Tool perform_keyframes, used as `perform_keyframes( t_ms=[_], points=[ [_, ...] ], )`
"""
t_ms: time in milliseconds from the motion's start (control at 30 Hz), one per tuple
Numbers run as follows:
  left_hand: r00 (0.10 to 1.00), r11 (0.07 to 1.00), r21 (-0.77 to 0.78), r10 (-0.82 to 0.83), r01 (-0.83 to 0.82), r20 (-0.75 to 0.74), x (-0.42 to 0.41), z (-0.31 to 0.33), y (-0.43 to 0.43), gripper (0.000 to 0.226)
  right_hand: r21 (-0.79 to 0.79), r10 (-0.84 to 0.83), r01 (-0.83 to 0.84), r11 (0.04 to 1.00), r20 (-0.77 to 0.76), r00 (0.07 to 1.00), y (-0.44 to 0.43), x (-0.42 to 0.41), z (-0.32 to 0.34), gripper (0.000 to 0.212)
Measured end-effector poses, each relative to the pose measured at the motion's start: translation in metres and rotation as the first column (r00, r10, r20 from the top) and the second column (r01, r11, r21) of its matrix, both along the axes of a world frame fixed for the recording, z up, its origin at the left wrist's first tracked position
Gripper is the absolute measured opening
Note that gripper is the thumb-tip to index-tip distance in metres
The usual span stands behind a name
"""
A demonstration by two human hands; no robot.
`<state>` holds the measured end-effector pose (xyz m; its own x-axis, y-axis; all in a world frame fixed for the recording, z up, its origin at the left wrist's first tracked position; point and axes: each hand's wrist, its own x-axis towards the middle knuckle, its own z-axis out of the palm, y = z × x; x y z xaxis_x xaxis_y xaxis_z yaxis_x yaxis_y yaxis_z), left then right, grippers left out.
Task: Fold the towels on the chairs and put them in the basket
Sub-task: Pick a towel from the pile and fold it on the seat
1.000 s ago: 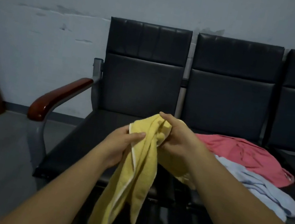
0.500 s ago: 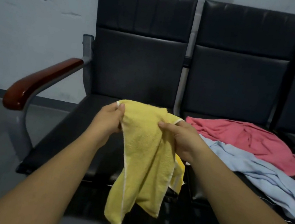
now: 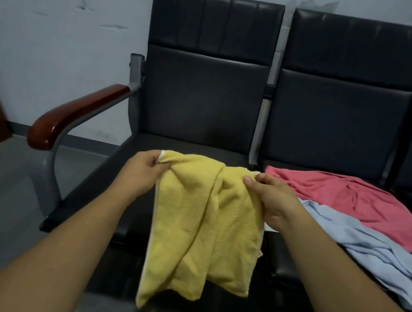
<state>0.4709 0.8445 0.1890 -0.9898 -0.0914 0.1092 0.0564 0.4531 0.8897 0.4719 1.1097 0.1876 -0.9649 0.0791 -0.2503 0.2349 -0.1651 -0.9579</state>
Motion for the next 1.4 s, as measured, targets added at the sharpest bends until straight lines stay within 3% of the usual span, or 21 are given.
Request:
perform_keyframes(
  t_ms=[100,200,267,300,367,400,500,633,700,867,1033,1167,1300,1400],
  points=[
    [0.993,0.982,0.150,0.115,-0.118,0.026,-0.003,-0.001,-0.007,0.010,-0.225,-0.009,0.016,0.974,0.034,0.999,0.008,0.000,0.003,0.029],
    [0.987,0.931,0.329,0.131,-0.155,0.094,-0.006,-0.003,-0.015,0.033,-0.351,0.067,-0.061,0.934,0.006,0.998,0.014,0.003,0.010,0.029],
    [0.994,0.932,0.347,0.080,-0.102,0.077,-0.007,-0.005,-0.018,0.042,-0.193,0.034,-0.034,0.981,-0.002,0.999,0.014,0.004,0.007,0.025],
    [0.995,0.951,0.292,0.088,-0.098,0.048,-0.007,-0.006,-0.019,0.042,-0.008,-0.005,0.005,1.000,-0.017,1.000,0.014,0.004,0.005,0.021],
    [0.988,0.978,0.157,0.148,-0.141,-0.034,-0.008,-0.007,-0.020,0.037,0.307,-0.075,0.094,0.947,-0.075,0.994,0.015,0.001,-0.002,0.015],
    [0.982,0.981,0.097,0.176,-0.168,-0.071,-0.008,-0.007,-0.020,0.035,0.316,-0.093,0.116,0.942,-0.087,0.992,0.016,-0.002,-0.004,0.016],
    [0.977,0.985,0.002,0.171,-0.173,-0.129,-0.013,-0.011,-0.029,0.030,0.009,-0.114,0.114,0.993,-0.030,0.993,0.025,-0.008,-0.005,0.026],
    [0.964,0.976,0.011,0.217,-0.218,-0.153,-0.014,-0.012,-0.038,0.030,-0.351,-0.134,0.113,0.930,-0.036,0.990,0.036,-0.011,-0.004,0.036],
    [0.956,0.972,0.012,0.235,-0.237,-0.175,-0.014,-0.010,-0.041,0.029,-0.417,-0.118,0.083,0.905,-0.058,0.991,0.037,-0.009,-0.001,0.041],
    [0.943,0.969,-0.009,0.238,-0.247,-0.230,-0.011,0.000,-0.037,0.022,-0.495,-0.059,0.022,0.868,-0.060,0.996,0.031,-0.002,0.008,0.028],
    [0.961,0.974,-0.134,0.146,-0.181,-0.233,-0.009,0.033,-0.024,0.015,-0.378,0.059,-0.086,0.922,-0.084,0.995,0.032,0.004,0.027,0.038],
    [0.966,0.986,-0.084,0.119,-0.142,-0.230,-0.017,0.087,-0.028,0.016,-0.181,-0.089,0.046,0.982,-0.242,0.966,0.039,0.002,0.072,0.028],
    [0.970,0.997,-0.008,0.076,-0.080,-0.232,-0.016,0.143,-0.038,0.013,-0.220,-0.174,0.102,0.970,-0.339,0.925,0.058,0.001,0.124,0.019],
    [0.965,0.992,-0.112,0.025,-0.055,-0.260,-0.003,0.168,-0.043,0.024,0.002,-0.096,0.106,0.994,-0.407,0.908,0.072,0.003,0.148,0.018]
  ],
)
